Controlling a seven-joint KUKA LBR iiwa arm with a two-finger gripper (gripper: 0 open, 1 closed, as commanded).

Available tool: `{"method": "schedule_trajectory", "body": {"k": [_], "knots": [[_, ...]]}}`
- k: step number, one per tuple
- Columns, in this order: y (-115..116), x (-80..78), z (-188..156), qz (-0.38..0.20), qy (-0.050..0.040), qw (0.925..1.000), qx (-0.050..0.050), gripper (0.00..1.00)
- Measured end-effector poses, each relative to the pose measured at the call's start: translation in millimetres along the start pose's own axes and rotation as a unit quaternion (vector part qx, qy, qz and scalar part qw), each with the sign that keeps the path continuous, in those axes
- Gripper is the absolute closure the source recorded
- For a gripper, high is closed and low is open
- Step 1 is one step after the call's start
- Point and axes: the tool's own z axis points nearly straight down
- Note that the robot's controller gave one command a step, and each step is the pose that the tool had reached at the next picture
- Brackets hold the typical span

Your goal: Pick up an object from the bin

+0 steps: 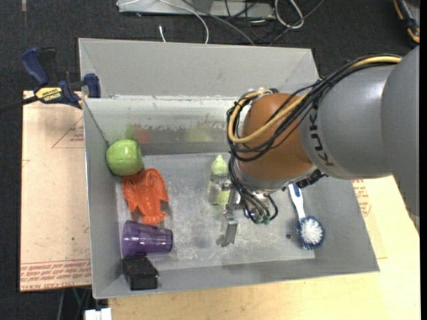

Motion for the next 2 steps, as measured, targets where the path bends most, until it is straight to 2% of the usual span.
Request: {"method": "schedule_trajectory", "body": {"k": [1,2], "knots": [[-1,-2.0,-4,0.002,-0.0037,1.0000,0.000,0.00],[-50,-67.5,58,-0.088,-0.0036,0.9961,0.000,0.00]]}}
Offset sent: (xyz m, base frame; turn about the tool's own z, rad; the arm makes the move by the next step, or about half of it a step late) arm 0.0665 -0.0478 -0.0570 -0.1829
